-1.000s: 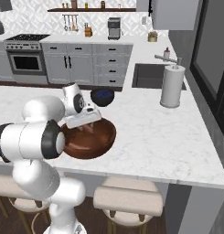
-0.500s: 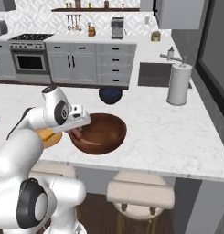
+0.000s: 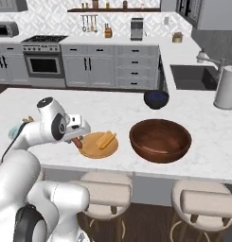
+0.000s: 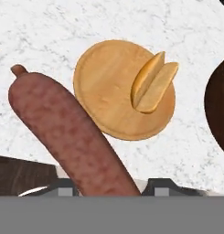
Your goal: Place one bun and one sausage from the bowl on each plate.
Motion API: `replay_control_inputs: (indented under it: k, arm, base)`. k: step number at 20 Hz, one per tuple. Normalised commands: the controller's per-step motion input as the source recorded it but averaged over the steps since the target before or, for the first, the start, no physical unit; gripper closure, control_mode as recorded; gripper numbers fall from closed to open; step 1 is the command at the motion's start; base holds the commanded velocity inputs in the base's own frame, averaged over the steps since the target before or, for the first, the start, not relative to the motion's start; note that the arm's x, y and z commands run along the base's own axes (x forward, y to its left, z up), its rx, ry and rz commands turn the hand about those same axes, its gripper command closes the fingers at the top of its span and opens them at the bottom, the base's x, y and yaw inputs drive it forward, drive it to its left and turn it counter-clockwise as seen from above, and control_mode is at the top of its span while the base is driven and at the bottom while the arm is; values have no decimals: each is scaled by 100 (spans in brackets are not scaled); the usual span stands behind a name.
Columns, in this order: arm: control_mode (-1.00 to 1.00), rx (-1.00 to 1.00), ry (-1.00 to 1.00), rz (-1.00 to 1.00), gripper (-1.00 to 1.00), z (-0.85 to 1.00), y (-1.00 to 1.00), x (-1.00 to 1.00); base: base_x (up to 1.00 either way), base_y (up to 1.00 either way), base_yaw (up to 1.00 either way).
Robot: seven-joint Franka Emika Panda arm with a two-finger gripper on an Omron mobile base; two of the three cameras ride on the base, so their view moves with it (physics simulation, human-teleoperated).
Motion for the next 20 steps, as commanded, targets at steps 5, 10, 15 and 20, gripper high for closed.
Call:
replay_control_inputs:
  k: [5, 10, 15, 20]
  arm:
    - [100, 0, 0, 0, 100, 0, 0, 0]
    - [-100, 4, -3, 0, 100, 19, 80, 17]
    - [-100, 11, 0, 8, 100, 11, 100, 7]
    - [-100, 14, 2, 18, 100, 2, 100, 15]
  base:
    - [44, 100, -10]
    - [6, 20, -1]
    - [0, 0, 0]
    - [0, 0, 0]
